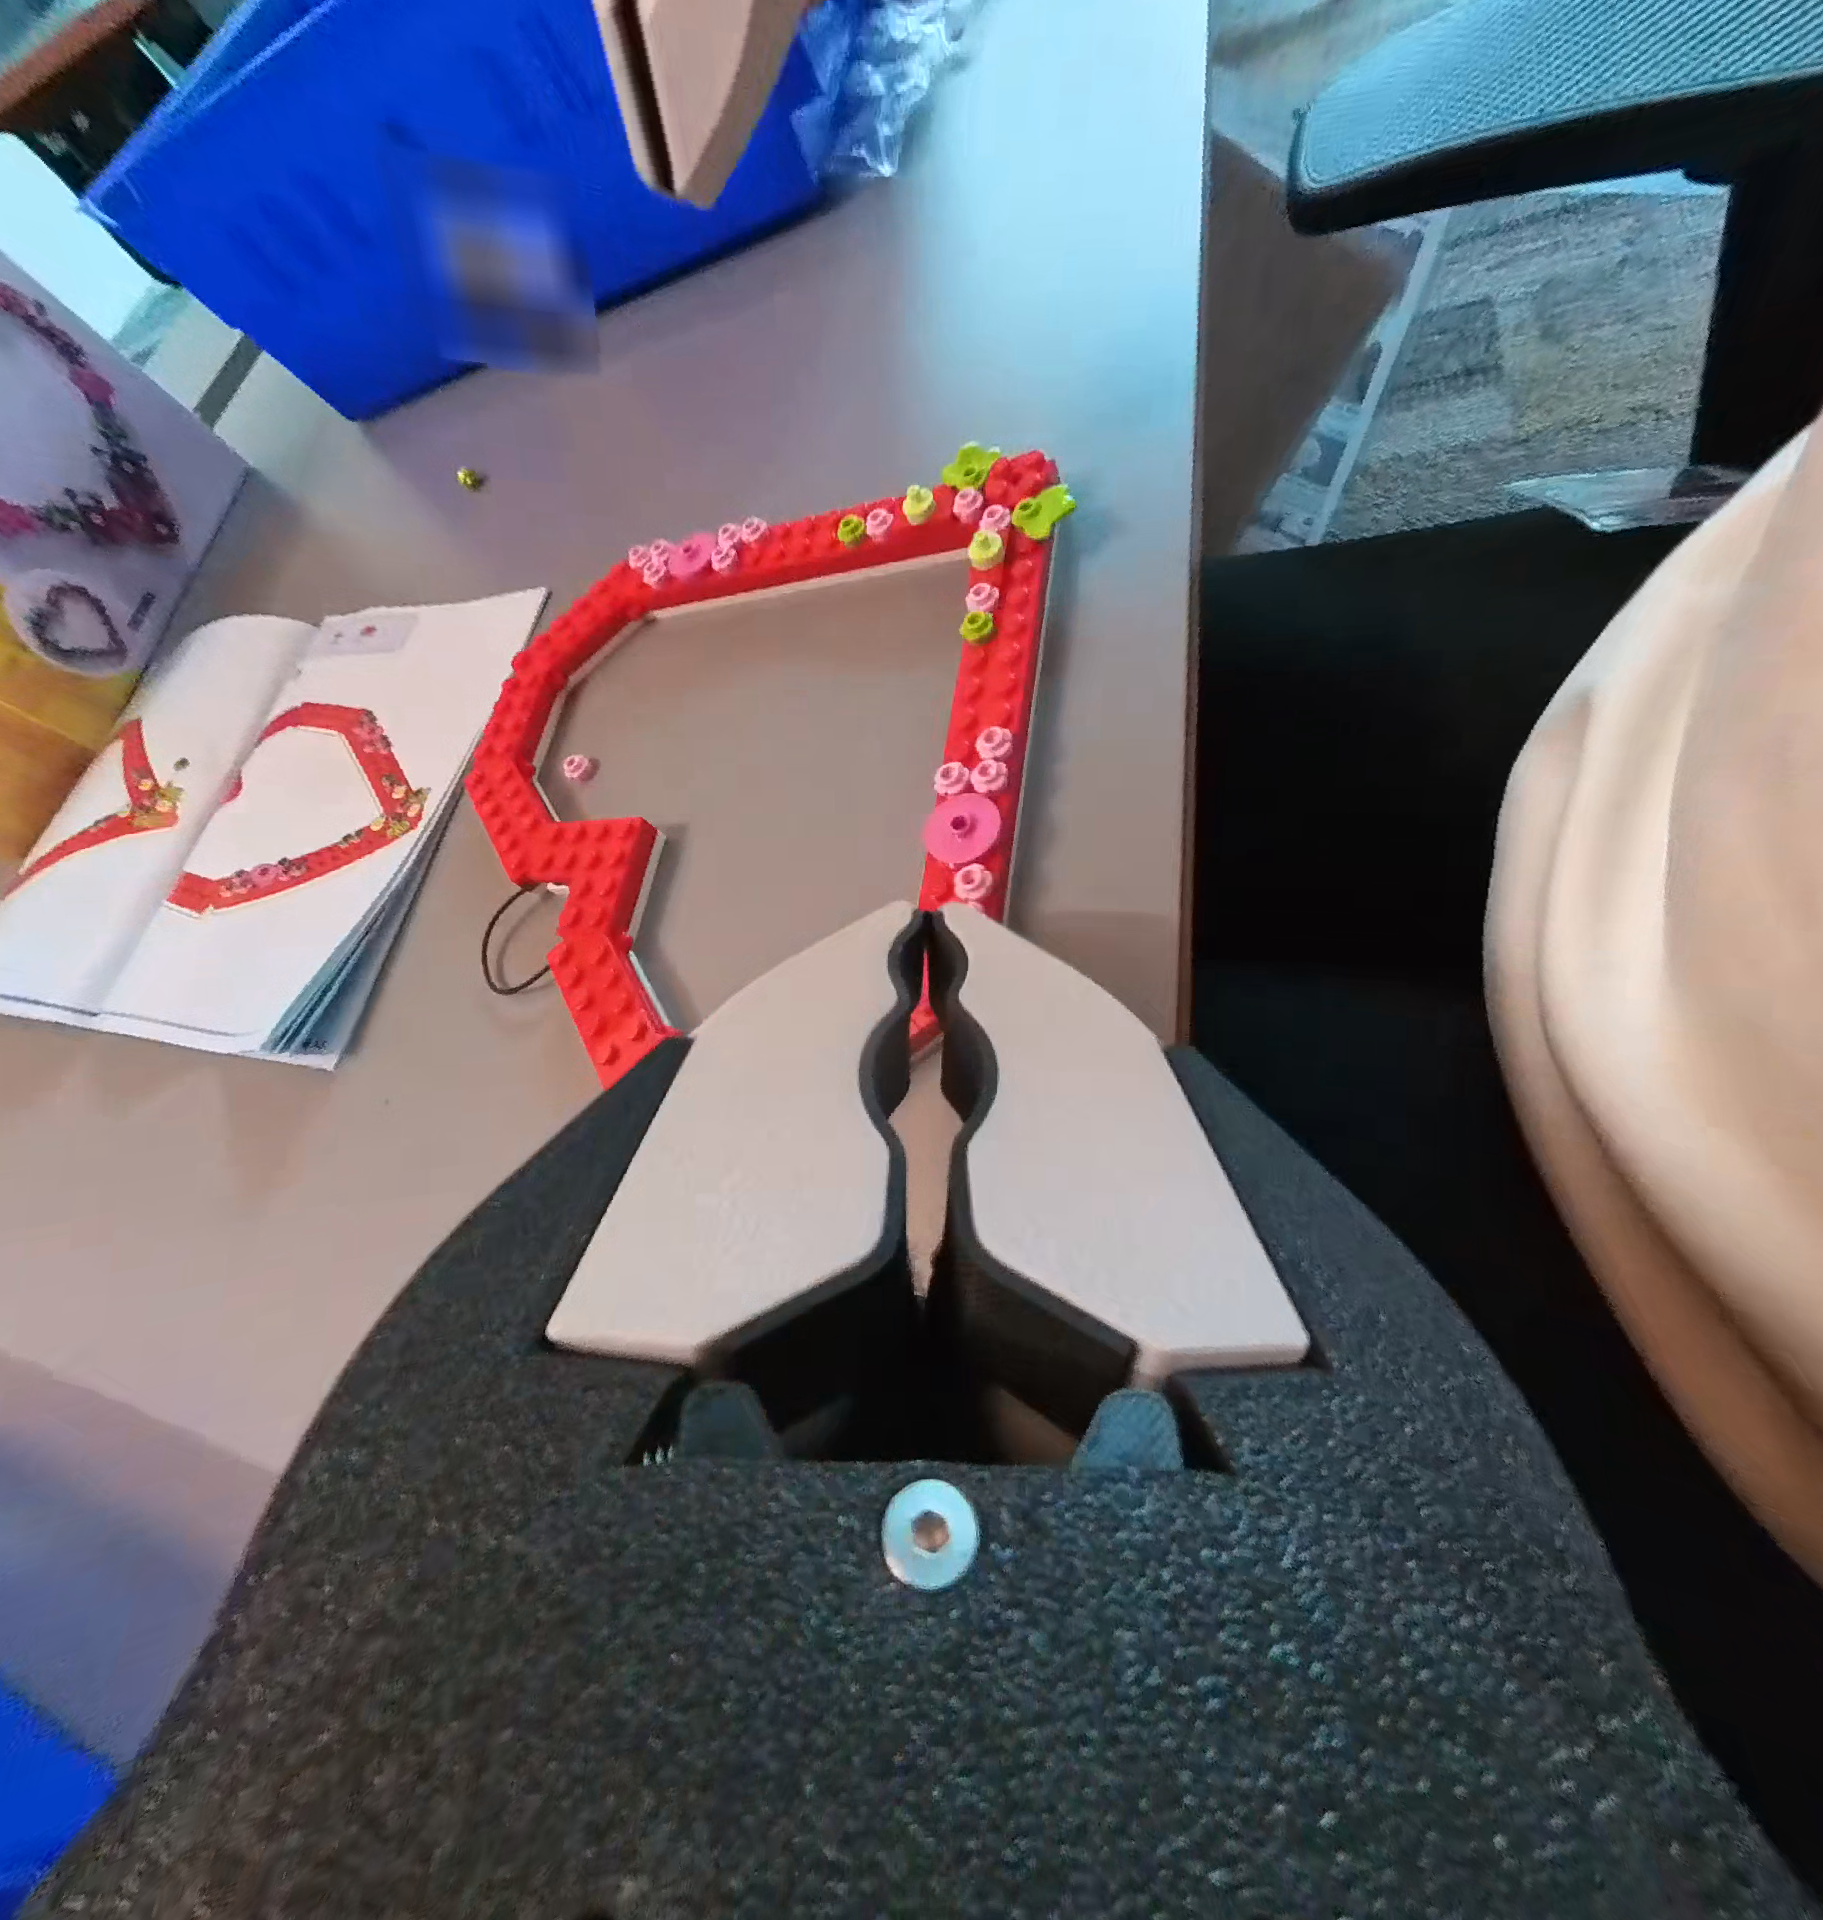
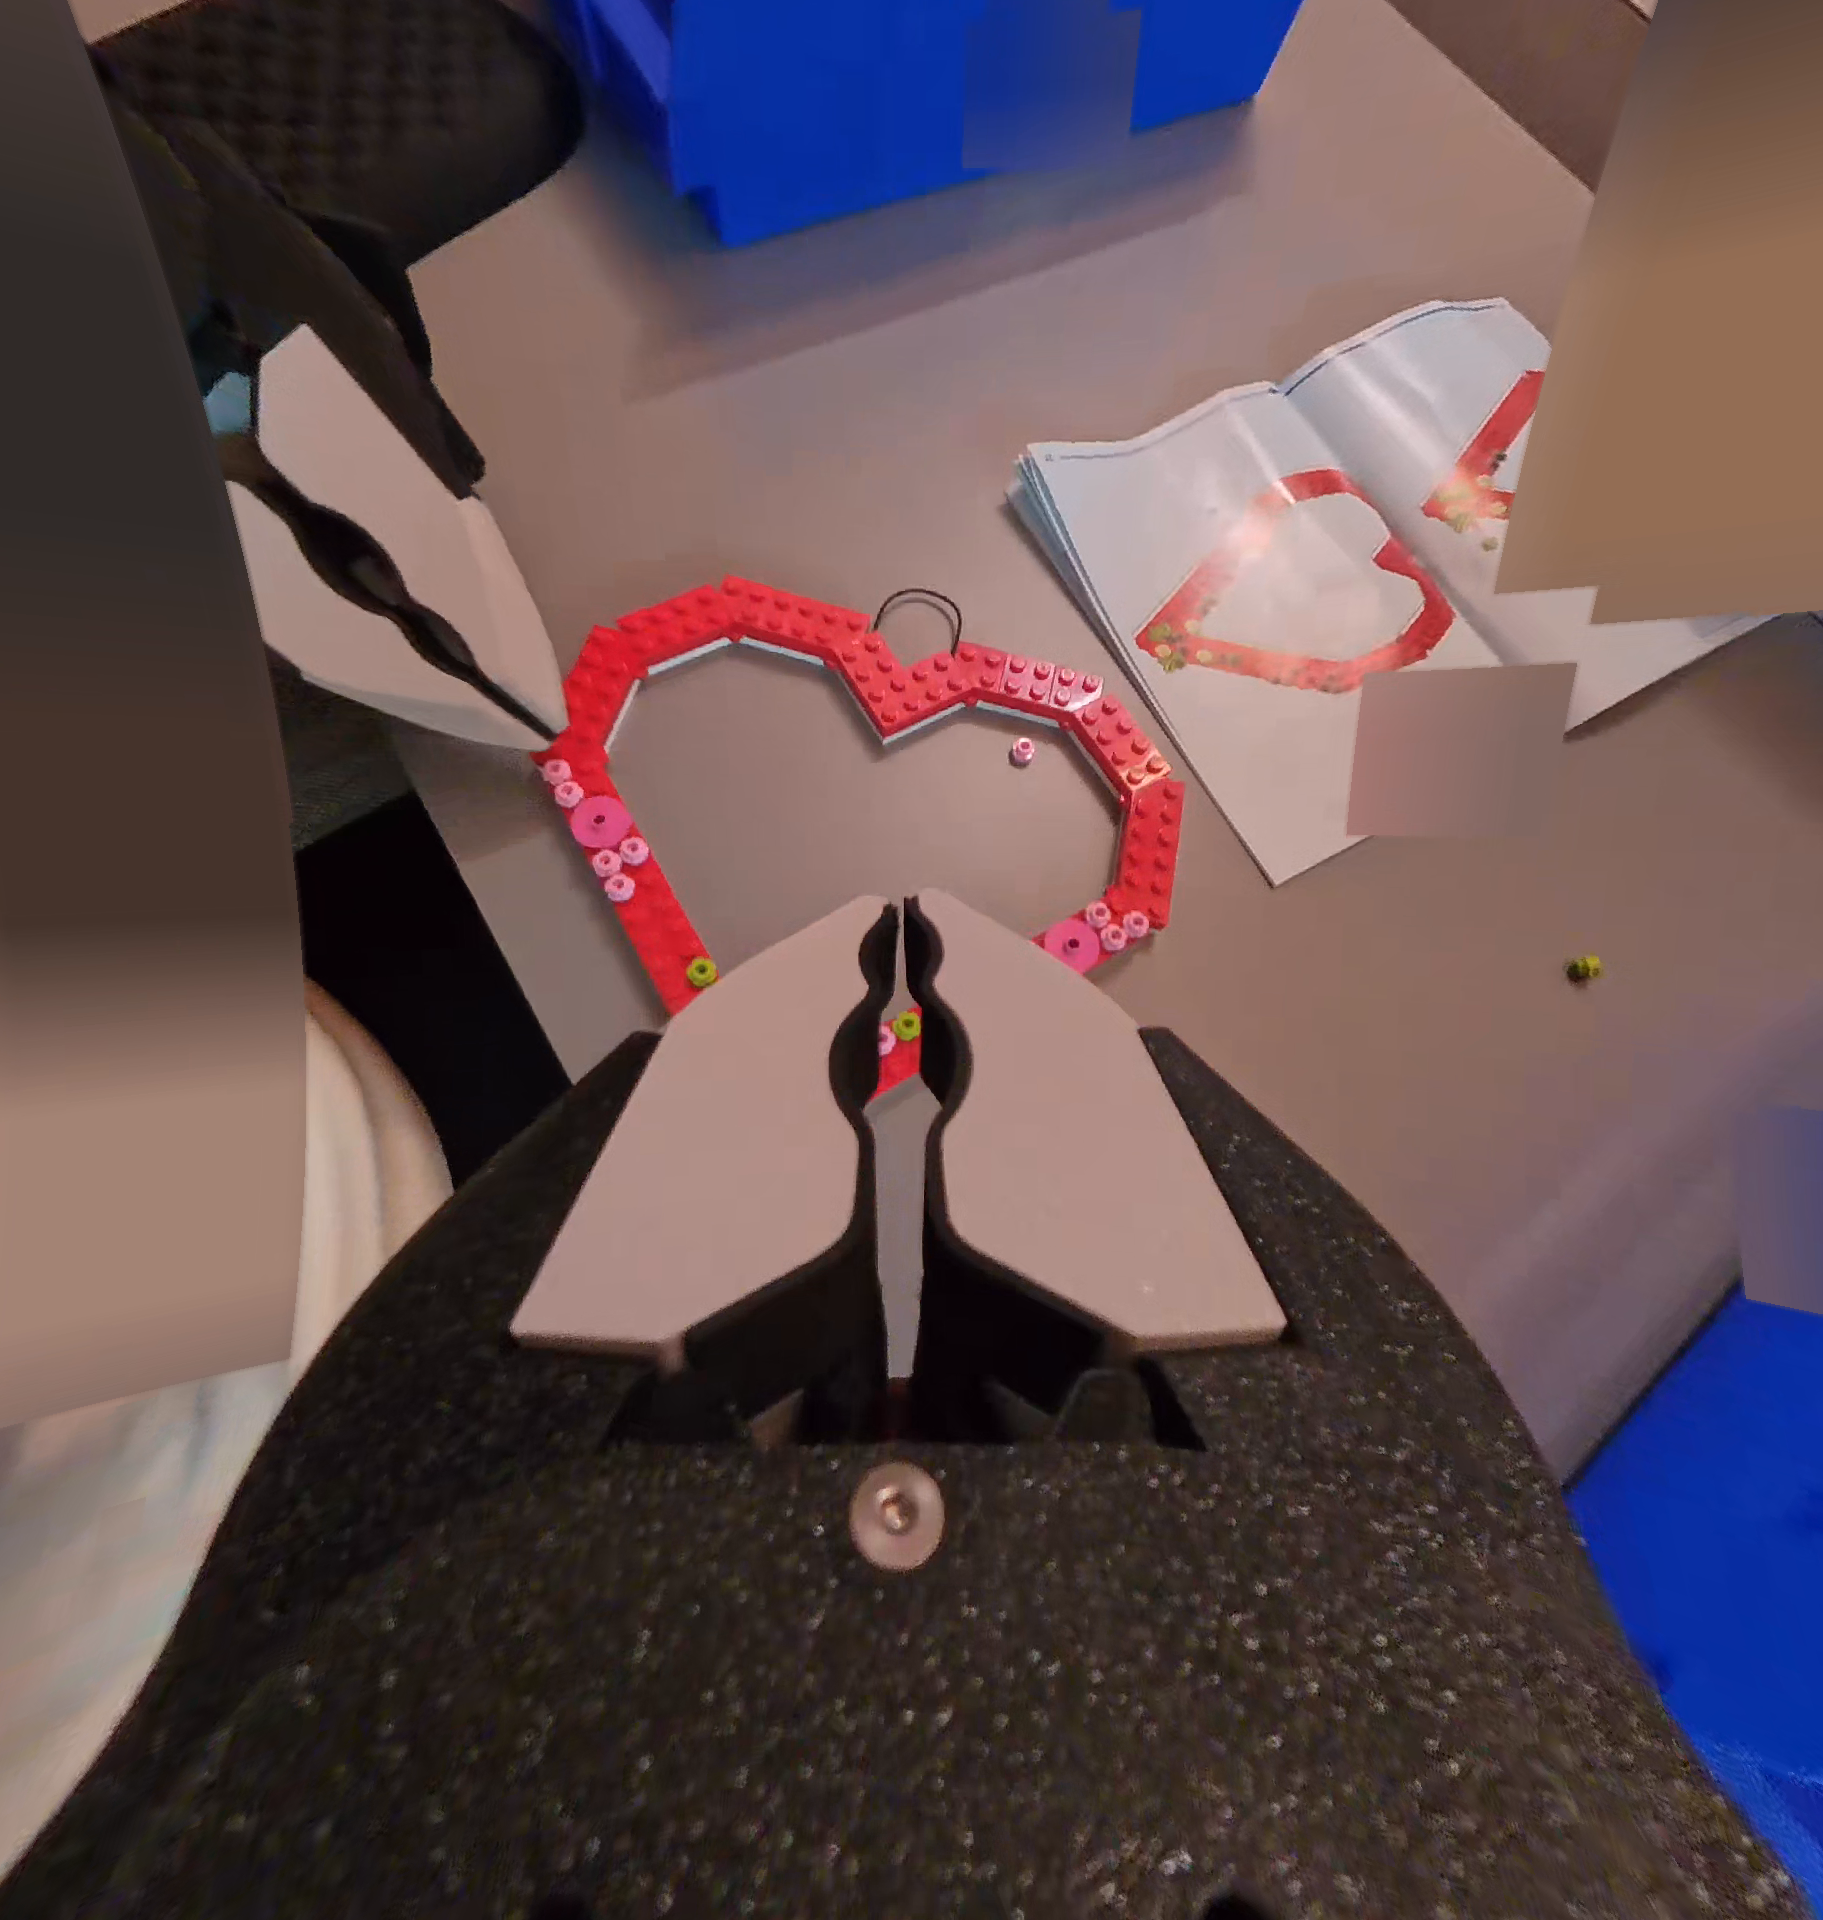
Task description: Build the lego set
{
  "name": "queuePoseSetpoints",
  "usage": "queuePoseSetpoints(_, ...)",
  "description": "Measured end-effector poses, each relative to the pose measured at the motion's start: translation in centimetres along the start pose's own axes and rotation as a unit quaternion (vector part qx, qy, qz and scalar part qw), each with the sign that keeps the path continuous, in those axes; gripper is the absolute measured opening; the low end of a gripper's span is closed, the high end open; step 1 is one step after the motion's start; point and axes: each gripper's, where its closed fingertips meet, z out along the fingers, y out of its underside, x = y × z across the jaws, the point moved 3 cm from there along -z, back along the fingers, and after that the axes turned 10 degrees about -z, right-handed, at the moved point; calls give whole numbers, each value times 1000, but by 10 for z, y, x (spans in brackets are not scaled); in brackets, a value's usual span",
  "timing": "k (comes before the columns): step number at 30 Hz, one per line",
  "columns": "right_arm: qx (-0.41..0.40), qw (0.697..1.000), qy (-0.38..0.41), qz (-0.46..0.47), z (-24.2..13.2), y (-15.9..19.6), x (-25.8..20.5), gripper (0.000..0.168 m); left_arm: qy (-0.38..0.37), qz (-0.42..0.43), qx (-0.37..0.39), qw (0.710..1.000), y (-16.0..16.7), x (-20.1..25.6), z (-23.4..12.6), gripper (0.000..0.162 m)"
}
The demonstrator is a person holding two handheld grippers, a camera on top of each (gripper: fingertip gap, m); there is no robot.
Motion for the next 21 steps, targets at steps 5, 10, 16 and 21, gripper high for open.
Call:
queuePoseSetpoints(5,-21,1000,7,-14,1,11,-2,2,13,-16,2,1000,-2,-2,1,0)
queuePoseSetpoints(10,-25,1000,5,-11,4,15,0,2,40,-19,26,999,-7,1,-2,0)
queuePoseSetpoints(16,-33,999,4,-9,9,17,3,2,59,-55,-22,996,-1,1,7,0)
queuePoseSetpoints(21,-64,997,42,28,13,15,41,13,64,-64,-25,996,-1,1,7,0)
